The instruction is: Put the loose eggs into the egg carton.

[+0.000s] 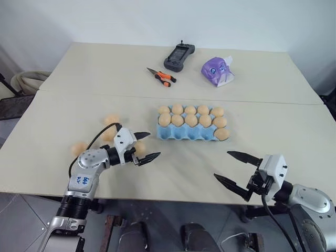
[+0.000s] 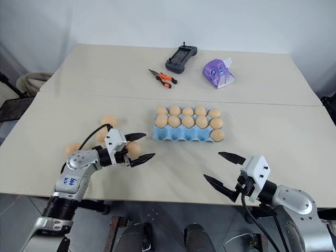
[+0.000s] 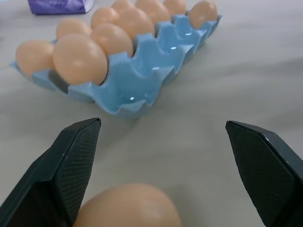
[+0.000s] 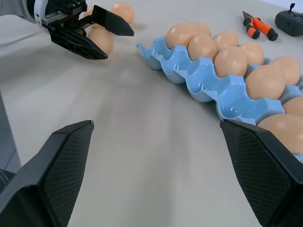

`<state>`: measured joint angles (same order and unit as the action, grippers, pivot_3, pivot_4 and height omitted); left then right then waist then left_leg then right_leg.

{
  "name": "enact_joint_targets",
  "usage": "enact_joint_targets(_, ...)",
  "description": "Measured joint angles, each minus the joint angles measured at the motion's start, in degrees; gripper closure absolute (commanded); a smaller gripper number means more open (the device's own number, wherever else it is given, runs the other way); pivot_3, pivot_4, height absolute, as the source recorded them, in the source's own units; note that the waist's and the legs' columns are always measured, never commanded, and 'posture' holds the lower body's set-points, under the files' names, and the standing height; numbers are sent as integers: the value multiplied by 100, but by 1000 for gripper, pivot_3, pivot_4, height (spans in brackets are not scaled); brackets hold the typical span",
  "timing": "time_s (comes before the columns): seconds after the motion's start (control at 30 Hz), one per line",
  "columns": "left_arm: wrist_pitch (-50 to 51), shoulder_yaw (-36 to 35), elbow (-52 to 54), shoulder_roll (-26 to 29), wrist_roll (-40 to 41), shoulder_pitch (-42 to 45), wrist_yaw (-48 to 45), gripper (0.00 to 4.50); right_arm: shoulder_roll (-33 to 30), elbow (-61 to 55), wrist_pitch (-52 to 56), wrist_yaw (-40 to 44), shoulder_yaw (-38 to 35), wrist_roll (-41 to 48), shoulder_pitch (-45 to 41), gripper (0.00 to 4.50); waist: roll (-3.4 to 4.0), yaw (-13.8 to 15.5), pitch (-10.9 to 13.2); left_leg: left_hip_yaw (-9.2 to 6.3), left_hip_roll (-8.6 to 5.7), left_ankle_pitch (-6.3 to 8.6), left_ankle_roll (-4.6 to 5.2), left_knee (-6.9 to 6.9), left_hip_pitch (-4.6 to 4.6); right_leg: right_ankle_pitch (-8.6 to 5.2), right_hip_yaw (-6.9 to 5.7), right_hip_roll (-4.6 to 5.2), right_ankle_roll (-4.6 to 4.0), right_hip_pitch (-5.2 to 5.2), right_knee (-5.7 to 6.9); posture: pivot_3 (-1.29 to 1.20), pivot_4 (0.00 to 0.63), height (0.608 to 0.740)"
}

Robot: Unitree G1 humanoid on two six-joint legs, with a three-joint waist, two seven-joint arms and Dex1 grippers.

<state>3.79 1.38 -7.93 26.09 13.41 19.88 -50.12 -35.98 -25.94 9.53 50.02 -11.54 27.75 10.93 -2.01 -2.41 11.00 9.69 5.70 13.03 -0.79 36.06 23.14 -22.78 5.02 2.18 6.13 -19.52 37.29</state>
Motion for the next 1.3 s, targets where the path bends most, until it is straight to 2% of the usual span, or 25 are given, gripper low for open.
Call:
enact_joint_targets(0.4, 283, -571, 373, 202, 317, -82, 299, 12, 6, 161, -67, 46, 49, -9, -299, 0, 0, 13, 0, 0, 0, 0, 0, -2, 5, 0, -2, 4, 1, 1, -11, 0, 150, 740)
enact_joint_targets(0.7, 615, -249, 460, 225, 328, -96, 3, 12, -58, 74, -64, 134, 72, 71, -258, 0, 0, 49, 0, 8, -1, 6, -5, -10, 7, 0, -1, 3, 1, 2, -33, 0, 150, 740)
enact_joint_targets(0.97, 752, -17, 412, 292, 216, -190, -108, 12, -435, -488, -62, 436, -553, 472, 160, 0, -1, 52, 1, 7, 1, 9, -7, -10, 9, 0, 1, 4, 1, 4, -39, 0, 150, 740)
enact_joint_targets(1.07, 754, 84, 252, 251, 145, -184, -86, 590, -435, -503, -50, 424, -695, 568, 154, 0, -1, 55, 1, 4, 1, 9, -7, -9, 9, 0, -1, 6, 1, 4, -39, 0, 150, 740)
enact_joint_targets(1.23, 745, 182, 238, 63, 125, -47, -68, 2013, -427, -565, -41, 378, -667, 534, 211, 0, -1, 65, 1, 4, 1, 10, -4, -10, 12, 0, -1, 10, 1, 4, -42, 0, 150, 740)
enact_joint_targets(1.3, 742, 194, 240, 26, 125, -23, -69, 2220, -388, -568, -41, 317, -651, 500, 275, 0, -1, 65, 1, 4, 1, 10, -4, -10, 12, 0, -1, 10, 1, 4, -43, 0, 150, 740)
